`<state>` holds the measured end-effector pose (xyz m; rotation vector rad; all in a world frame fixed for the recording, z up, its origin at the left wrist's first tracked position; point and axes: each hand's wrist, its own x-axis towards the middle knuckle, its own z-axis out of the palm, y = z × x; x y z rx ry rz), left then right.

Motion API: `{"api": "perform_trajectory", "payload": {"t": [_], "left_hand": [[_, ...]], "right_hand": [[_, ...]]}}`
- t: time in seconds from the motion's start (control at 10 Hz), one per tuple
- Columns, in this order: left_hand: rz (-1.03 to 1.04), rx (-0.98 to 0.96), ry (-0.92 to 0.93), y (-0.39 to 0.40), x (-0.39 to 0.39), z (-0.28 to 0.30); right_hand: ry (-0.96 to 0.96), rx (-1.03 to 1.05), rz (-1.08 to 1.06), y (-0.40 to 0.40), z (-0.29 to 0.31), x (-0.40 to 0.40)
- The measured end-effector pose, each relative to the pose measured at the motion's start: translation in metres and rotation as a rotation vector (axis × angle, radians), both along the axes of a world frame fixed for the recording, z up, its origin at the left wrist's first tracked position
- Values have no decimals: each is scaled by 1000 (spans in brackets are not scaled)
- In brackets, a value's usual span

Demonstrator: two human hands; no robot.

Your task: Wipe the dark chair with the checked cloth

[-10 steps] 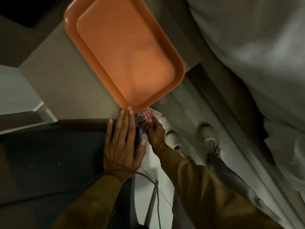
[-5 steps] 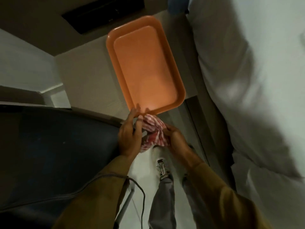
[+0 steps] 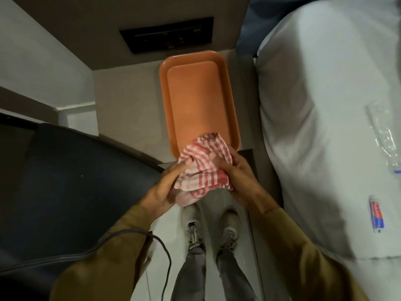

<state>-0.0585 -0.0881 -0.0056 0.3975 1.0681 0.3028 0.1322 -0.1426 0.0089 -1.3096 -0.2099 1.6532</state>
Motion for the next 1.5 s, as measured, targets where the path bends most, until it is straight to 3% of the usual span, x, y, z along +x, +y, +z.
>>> {"api": "perform_trajectory", "payload": {"t": [0.2,0.4,0.5,0.7,0.8,0.9,1.0,1.2,1.4,1.5], "left_hand": [[31,132,218,14,13,-4],[36,353,451,34,33,-11],[35,445,570,46,44,-17],[-12,715,782,69,57,-36],[-250,933,881,65,53,-48],[-540,977,895,58,53,-60],[-1053,1062,1034,53,50,-74],[-1290,1087,1170,48,44,-91],[-1426,1158,1153,59,30,-87],[-1458,1168,1089,60,32,-72]], "right_hand": [[-268,-60,111,11,-17,21],[-909,-152,247,32,-37,34],[-993,-128,197,51,-41,34],[-958,-39,133,81,-55,35],[-1073,-24,232,84,-66,32],[-1177,-92,452,75,-81,30],[-1048,-141,455,69,-88,27],[-1075,-106,473,68,-100,34],[-935,-112,418,70,-91,36],[-971,-118,497,60,-71,33]]}}
